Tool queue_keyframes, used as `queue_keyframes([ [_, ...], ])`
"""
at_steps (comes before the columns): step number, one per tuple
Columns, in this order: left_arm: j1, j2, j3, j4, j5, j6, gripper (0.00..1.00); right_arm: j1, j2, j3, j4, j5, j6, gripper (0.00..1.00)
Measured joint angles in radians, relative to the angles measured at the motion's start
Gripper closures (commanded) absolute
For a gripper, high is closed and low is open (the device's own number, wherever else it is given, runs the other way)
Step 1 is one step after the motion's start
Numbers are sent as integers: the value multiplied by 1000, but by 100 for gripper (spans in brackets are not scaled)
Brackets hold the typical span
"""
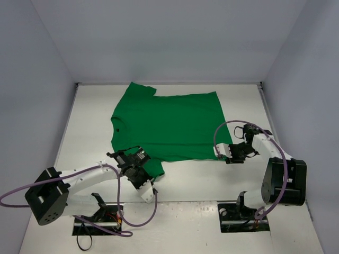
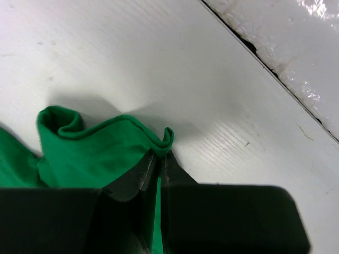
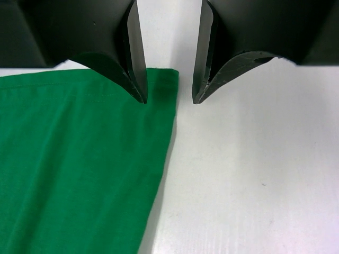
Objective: Fold and stack the t-shirts
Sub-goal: Grap the side of the flattened tshirt closest away from the robot with both arms
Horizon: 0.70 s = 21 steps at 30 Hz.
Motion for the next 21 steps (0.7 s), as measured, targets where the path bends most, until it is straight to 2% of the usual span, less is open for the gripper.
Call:
queue_keyframes([
  [8, 32, -80, 85, -61, 65, -107, 100, 0, 73, 0, -22, 62, -29, 75],
  [12, 75, -123, 99, -98, 100, -154, 100, 0, 118, 29, -35, 75, -28, 76],
  [16, 124, -195, 101, -127, 114, -190, 100, -2, 167, 78, -39, 74, -2, 83],
  [21, 131, -282, 95, -153, 126, -226, 100, -14, 170, 101, -12, 69, 15, 82],
])
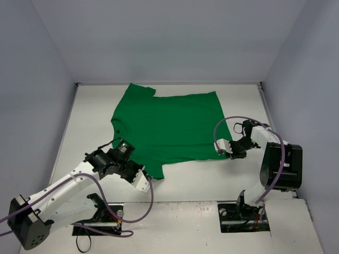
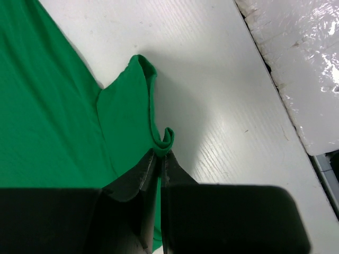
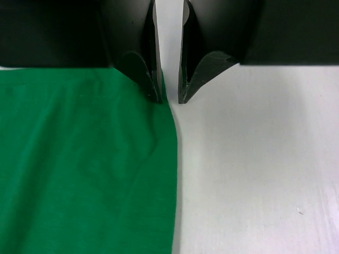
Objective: Fold and stack the t-shirts
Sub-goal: Grap the side of the flattened tshirt closest away from the robot with both arms
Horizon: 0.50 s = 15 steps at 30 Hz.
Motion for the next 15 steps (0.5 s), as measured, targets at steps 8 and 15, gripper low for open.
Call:
queue_keyframes([
  [8, 0, 10, -12, -17, 12, -13, 100, 6, -211, -75, -14, -20, -56, 74],
  [15, 7, 41, -12, -17, 18, -13, 100, 10, -138, -81, -21, -5, -75, 65],
])
